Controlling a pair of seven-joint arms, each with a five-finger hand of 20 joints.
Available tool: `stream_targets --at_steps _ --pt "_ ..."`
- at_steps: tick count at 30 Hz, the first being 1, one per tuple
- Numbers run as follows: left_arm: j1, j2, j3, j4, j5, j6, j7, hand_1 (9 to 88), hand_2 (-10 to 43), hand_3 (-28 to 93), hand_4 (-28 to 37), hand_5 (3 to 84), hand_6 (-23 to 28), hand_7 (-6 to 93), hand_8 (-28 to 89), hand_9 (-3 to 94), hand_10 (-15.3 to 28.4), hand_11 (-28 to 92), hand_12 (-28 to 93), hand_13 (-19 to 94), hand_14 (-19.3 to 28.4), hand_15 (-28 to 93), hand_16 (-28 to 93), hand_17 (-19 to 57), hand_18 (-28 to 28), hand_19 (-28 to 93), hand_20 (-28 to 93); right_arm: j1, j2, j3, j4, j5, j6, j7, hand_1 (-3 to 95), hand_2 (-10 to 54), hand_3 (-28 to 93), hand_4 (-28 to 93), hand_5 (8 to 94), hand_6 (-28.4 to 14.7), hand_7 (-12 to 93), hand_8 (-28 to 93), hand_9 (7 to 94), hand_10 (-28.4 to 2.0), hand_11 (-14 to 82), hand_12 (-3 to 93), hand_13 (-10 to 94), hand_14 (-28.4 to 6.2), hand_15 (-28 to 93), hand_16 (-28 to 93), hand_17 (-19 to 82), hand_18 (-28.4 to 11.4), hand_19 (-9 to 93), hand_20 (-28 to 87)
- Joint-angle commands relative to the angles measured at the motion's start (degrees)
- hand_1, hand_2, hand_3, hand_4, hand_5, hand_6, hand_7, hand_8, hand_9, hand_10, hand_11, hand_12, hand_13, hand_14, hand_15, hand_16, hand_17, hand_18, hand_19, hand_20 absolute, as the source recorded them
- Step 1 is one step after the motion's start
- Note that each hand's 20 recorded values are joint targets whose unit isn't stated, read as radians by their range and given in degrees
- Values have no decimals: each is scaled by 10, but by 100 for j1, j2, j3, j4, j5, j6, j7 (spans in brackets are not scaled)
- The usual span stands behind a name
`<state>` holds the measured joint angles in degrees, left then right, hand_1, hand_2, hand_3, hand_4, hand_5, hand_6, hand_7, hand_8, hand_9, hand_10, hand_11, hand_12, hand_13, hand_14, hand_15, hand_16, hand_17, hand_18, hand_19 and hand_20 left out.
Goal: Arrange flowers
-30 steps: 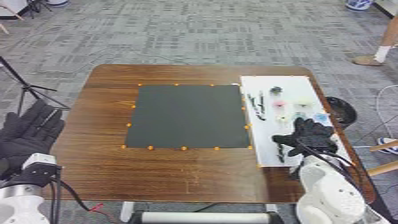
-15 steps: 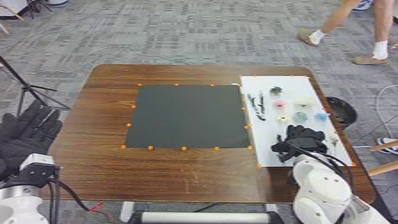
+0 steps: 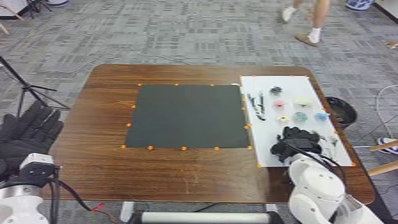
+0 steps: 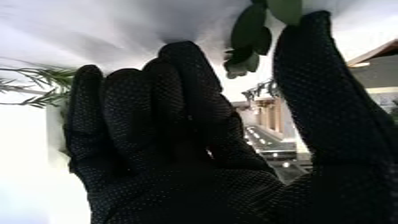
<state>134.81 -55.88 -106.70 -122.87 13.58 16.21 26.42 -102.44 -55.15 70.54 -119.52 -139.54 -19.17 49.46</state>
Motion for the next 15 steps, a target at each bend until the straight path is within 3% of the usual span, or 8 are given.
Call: stream_targets --at_steps 1,4,6,12,15 --pt "40 21 43 -42 -82 81 83 227 165 710 -283 432 73 127 -96 370 152 233 97 272 149 334 -52 -60 120 266 121 -219 -154 -4 286 408 -415 -204 459 -95 720 -277 580 -37 640 145 568 -202 561 469 540 -201 729 405 219 -284 733 374" --pt "57 21 20 -48 -81 104 108 226 165 712 -283 433 74 128 -96 370 152 234 97 272 149 336 -53 -58 120 265 120 -261 -170 47 273 497 -426 -200 495 -95 727 -268 604 -21 635 148 622 -146 461 555 574 -173 700 401 232 -283 737 365" --pt "82 17 -2 -56 -86 110 126 226 164 712 -283 434 75 127 -96 370 153 234 96 272 149 337 -53 -58 120 266 120 -280 -160 50 275 486 -379 -223 499 -95 737 -257 613 -15 631 147 642 -129 420 577 588 -163 684 404 240 -281 742 363" --pt "117 0 -33 -48 -133 115 152 226 164 713 -283 435 74 127 -96 371 153 235 96 273 149 339 -54 -57 120 266 119 -268 -138 46 254 569 -174 -203 535 -95 757 -194 639 7 646 141 766 -82 305 624 714 -59 528 540 289 -271 746 361" --pt "132 -18 -73 66 -139 52 111 225 164 714 -283 435 74 128 -96 370 153 235 96 273 150 339 -55 -57 120 265 119 -194 -109 -2 201 561 -101 -137 524 -95 780 -180 640 10 656 138 802 -68 298 631 744 -51 519 550 310 -264 747 362"
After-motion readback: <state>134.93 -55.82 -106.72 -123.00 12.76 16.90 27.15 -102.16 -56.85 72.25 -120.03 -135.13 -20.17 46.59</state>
